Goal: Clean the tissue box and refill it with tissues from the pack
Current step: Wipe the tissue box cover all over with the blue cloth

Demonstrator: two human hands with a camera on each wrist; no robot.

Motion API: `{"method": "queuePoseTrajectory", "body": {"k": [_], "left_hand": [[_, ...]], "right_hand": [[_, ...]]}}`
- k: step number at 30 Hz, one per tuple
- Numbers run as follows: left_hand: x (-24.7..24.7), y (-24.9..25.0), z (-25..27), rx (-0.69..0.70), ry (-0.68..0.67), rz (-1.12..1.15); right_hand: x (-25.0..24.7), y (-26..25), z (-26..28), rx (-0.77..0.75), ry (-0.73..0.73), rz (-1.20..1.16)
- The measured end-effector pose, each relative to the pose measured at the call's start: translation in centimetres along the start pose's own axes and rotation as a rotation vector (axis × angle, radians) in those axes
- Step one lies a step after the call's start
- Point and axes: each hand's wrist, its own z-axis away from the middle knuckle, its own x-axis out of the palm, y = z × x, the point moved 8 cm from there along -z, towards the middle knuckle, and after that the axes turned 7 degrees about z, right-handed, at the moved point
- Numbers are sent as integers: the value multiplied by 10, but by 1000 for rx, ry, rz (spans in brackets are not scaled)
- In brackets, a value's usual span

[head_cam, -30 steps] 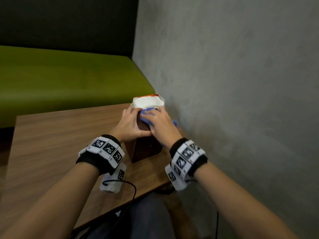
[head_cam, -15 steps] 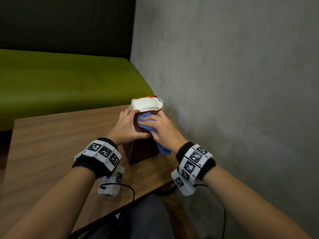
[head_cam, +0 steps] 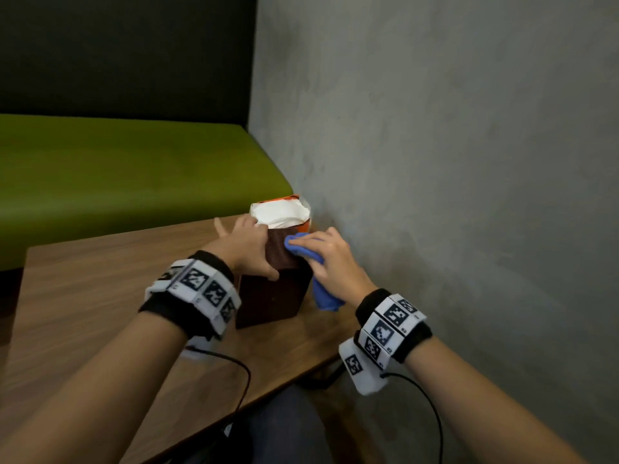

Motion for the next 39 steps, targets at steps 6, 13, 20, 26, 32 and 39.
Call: {"method": "queuePoseTrajectory", "body": {"k": [6, 13, 20, 26, 32, 39], "left_hand": [[27, 46, -6, 86, 141, -199], [14, -12, 16, 136, 333, 697], [55, -32, 38, 125, 433, 770], [48, -28, 21, 113, 188, 327], [48, -26, 16, 145, 195, 307], [47, -29, 18, 120, 279, 414]], "right_hand": [[-5, 32, 3, 341, 141, -120], [-11, 30, -1, 332, 213, -157], [46, 19, -11, 297, -21, 69], [56, 15, -7, 392, 3, 93], [69, -41, -16, 114, -108, 37], [56, 44, 1, 289, -101, 249]]}}
